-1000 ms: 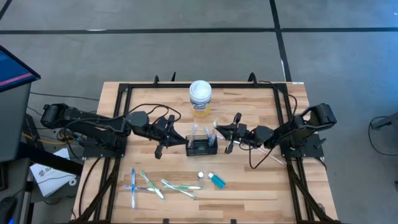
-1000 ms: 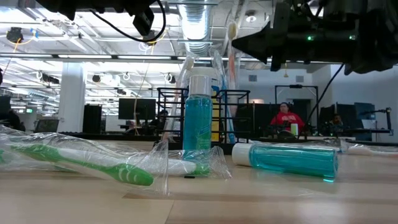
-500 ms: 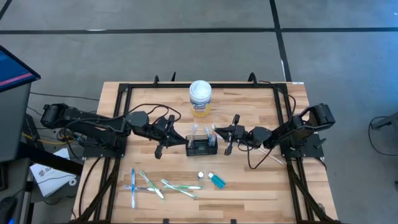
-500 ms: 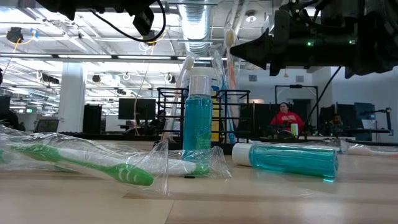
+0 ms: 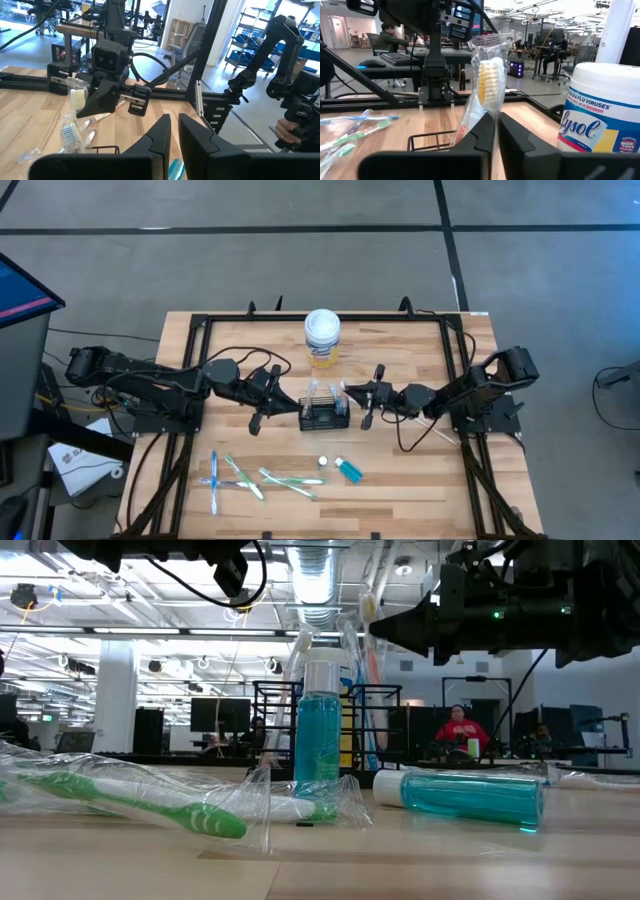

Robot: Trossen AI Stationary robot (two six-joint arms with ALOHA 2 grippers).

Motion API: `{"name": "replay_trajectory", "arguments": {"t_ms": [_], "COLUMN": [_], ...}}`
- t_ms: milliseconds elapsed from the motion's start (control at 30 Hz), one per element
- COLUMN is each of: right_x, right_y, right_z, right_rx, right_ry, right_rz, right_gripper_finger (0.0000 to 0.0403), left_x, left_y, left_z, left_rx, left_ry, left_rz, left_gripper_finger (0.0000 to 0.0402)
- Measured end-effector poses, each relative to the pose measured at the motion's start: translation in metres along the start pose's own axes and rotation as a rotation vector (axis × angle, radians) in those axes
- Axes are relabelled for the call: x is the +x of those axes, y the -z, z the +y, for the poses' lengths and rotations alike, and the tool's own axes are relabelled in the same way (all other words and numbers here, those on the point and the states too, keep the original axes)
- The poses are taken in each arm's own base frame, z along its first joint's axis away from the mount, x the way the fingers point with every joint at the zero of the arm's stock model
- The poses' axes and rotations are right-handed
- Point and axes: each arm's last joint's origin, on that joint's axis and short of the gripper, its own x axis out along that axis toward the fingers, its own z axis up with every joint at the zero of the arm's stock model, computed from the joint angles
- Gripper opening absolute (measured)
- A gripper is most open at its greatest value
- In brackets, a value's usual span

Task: Pick & Place toothbrushing station
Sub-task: Put the right orange toothbrush into the mesh organizer

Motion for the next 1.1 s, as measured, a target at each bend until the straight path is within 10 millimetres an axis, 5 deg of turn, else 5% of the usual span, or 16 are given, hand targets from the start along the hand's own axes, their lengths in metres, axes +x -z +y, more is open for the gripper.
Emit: {"name": "replay_trajectory", "arguments": {"t_ms": [267,1100], "right_x": [0.0,-0.001], "right_y": [0.0029,0.0093], "right_z": [0.0001,0.0016], "right_rx": [0.01,-0.014], "right_ry": [-0.001,-0.003], "right_rz": [0.028,0.091], "right_gripper_finger": [0.0091,0.0234], "left_x": [0.0,0.0], "left_y": [0.0,0.0001], "left_z": [-0.0001,-0.0001], "left_rx": [0.0,-0.002], "left_ry": [0.0,0.001], "left_rz": [0.0,0.001], "left_gripper_finger": [0.003,0.003]}}
